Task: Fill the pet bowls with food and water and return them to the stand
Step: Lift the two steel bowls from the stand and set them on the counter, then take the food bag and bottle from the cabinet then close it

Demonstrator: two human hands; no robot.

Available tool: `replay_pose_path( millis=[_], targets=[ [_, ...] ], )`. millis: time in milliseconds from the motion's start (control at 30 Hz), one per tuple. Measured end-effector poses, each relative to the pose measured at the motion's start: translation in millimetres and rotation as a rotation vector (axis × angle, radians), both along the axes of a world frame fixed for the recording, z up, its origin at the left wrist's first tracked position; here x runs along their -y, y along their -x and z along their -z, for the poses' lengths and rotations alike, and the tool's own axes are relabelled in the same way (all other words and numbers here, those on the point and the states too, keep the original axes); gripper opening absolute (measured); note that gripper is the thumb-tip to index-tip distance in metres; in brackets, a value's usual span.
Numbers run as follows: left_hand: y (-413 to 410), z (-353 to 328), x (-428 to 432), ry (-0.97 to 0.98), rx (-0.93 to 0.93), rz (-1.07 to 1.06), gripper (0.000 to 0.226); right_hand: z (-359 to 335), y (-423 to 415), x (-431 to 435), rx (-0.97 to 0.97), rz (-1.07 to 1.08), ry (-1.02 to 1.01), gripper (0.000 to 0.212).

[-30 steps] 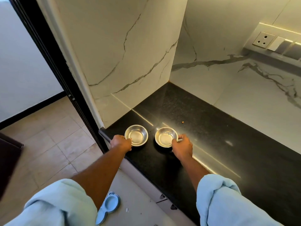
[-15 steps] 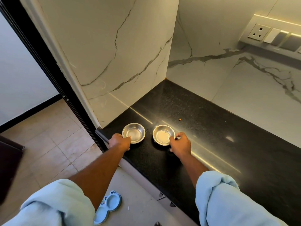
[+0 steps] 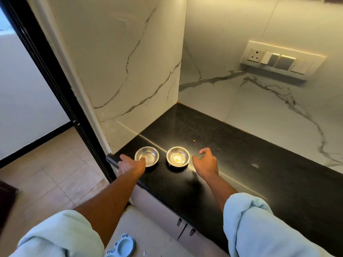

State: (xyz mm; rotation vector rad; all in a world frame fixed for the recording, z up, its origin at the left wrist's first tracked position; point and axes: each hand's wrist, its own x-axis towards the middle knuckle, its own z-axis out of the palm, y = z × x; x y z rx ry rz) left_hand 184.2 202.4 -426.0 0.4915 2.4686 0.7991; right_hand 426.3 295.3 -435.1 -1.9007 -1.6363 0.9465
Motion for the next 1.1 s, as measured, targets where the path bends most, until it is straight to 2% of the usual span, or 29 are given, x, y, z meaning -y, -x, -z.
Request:
replay_pose_path(
  millis=[200, 333, 567, 633, 733, 867, 1000, 1100],
  targets=[
    [-25.4, -48.4, -5.9, -0.143, -0.117, 0.256, 0.076, -52.7, -29.3, 7.5, -0.023, -0.013, -0.199, 0.014],
    [-40.8, -99.9, -21.9, -0.287, -0.392, 0.53, 0.065, -104.3, -50.2, 8.0, -0.089, 0.065, -0.296, 0.014],
    [-73.5, -199.2, -61.0, -0.649, -0.704, 0.807, 0.062, -206.8, -96.8, 0.3, -0.287, 0.231, -0.479, 0.007],
    [-87.7, -226.3, -70.6, -0.744, -0.818, 0.879, 0.065, -237.0, -109.7, -2.0, -0.444, 0.265, -0.513, 0.007],
    [-111.5, -261.7, -85.9, -0.862, -0.941, 0.979, 0.073, -291.0, -125.8, -7.8, -0.807, 0.306, -0.526, 0.019],
    [-141.5, -305.1, -105.6, -0.942, -1.048, 1.077, 0.082, -362.0, -134.7, -11.9, -1.281, 0.303, -0.466, 0.012],
    [-170.4, -343.5, -119.2, -0.937, -1.115, 1.131, 0.09, -399.8, -136.7, -11.0, -1.519, 0.199, -0.405, 0.022],
    [-181.4, -356.9, -127.2, -0.901, -1.188, 1.124, 0.095, -410.1, -130.7, -8.8, -1.64, 0.202, -0.371, 0.028]
  ],
)
